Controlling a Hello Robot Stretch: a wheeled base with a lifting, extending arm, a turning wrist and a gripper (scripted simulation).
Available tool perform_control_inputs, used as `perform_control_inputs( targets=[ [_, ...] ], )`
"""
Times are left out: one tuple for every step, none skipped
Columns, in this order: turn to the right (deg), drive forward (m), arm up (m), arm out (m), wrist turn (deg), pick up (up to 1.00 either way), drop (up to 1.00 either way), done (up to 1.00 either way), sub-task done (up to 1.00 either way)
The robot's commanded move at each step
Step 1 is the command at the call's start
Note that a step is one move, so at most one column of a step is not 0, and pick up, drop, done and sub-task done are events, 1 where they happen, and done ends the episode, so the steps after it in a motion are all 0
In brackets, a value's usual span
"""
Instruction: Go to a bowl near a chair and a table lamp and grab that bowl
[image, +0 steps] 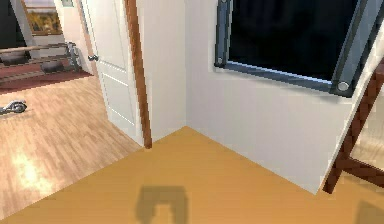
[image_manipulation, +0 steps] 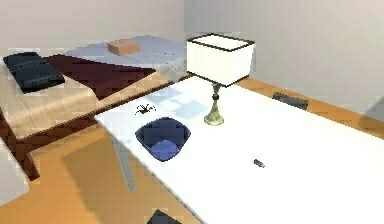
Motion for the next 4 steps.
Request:
perform_control_inputs(
  targets=[
    [0.0, 0.00, 0.50, 0.00, 0.0, 0.00, 0.00, 0.00, 0.00],
    [0.0, 0.00, 0.38, 0.00, 0.0, 0.00, 0.00, 0.00, 0.00],
    [0.0, 0.00, 0.00, 0.32, 0.0, 0.00, 0.00, 0.00, 0.00],
    [0.0, 0.00, 0.00, 0.00, 45.0, 0.00, 0.00, 0.00, 0.00]
  ],
)
